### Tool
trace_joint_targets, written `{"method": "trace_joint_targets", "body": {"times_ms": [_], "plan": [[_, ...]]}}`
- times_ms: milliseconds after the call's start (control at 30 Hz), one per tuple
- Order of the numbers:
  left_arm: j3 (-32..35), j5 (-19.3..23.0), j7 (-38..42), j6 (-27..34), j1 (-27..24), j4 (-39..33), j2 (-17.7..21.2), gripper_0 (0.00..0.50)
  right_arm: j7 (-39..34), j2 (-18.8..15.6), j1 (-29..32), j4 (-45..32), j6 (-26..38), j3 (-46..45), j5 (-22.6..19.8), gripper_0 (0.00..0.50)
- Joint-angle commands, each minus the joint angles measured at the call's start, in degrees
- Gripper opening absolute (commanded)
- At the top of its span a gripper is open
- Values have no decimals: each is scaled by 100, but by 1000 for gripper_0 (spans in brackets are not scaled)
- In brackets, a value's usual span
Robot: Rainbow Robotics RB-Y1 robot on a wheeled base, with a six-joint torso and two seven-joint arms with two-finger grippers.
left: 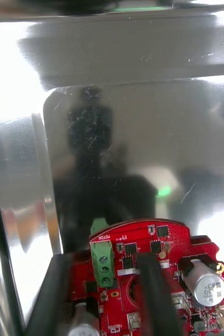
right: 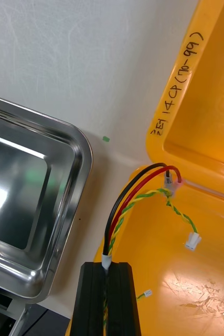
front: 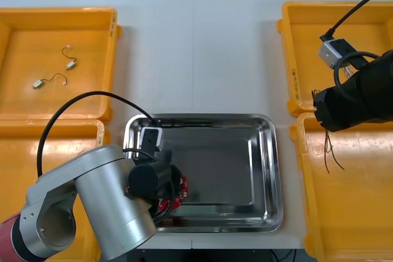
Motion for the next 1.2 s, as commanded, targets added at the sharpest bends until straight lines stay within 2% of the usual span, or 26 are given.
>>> {"method": "trace_joint_targets", "body": {"times_ms": [33,433,700,833,1000,1200], "plan": [[-127,-75,419,-68,78,-62,19,500,92,-115,-183,-171,25,69,42,0],[-110,-75,427,-112,78,-106,-7,500,109,-115,-183,-171,25,69,59,0],[22,57,419,-103,-1,-326,133,500,109,-115,-183,-171,25,69,24,0],[207,356,383,-94,-115,-440,274,500,145,-106,-183,-180,25,86,-38,0],[417,716,339,-77,-317,-458,423,500,224,96,-183,-223,25,165,-117,0],[795,1340,313,-50,-589,-458,599,500,276,500,-280,-452,25,561,182,0]]}}
